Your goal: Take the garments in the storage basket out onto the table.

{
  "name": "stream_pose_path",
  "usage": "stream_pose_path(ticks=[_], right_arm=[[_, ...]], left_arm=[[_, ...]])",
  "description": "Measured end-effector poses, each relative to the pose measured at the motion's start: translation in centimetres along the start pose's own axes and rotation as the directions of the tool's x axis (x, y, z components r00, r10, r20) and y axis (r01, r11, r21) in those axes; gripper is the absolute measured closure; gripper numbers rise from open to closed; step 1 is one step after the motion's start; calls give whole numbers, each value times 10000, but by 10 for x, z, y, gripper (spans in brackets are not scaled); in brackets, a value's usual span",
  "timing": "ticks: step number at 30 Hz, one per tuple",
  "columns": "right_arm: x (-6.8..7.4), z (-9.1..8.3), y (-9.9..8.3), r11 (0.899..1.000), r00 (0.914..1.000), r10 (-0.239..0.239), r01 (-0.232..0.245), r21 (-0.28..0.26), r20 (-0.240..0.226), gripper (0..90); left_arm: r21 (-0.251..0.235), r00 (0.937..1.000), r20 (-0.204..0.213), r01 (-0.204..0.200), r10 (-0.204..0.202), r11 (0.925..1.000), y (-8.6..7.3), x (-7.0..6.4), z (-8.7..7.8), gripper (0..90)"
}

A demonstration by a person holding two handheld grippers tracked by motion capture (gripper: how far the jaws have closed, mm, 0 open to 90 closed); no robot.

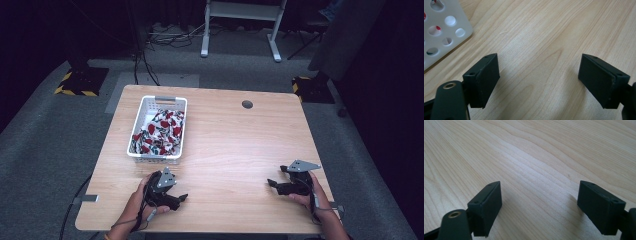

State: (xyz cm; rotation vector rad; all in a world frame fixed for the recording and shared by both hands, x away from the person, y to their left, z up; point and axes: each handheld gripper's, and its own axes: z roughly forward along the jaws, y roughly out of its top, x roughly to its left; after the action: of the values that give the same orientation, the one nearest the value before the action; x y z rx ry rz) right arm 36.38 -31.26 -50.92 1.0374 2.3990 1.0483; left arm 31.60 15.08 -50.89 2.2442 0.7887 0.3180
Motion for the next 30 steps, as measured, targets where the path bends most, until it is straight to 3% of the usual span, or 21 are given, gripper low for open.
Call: stream_pose_path(ticks=[7, 11, 21, 25, 30], right_arm=[[0, 1, 1, 10000, 10000, 20, -20, 25, 4, 195], [0, 1, 1, 10000, 10000, -9, 9, 21, 1, 195], [-1, 0, 0, 10000, 9999, -72, 72, 17, -89, 196], [-1, 0, 0, 10000, 9999, -72, 72, 19, -91, 195], [-1, 0, 0, 10000, 10000, -50, 50, 22, -74, 195]], left_arm=[[34, 9999, -91, 93, -93, 10000, 3, 0, 3, 167], [514, 9995, -245, 234, -221, 9984, 9, -2, 2, 166], [732, 9981, -592, -124, 168, 9972, 11, -5, -2, 179], [389, 9980, -627, -19, 44, 9992, 14, -4, -11, 180], [295, 9968, -795, -87, 111, 9995, 14, -4, -18, 181]])
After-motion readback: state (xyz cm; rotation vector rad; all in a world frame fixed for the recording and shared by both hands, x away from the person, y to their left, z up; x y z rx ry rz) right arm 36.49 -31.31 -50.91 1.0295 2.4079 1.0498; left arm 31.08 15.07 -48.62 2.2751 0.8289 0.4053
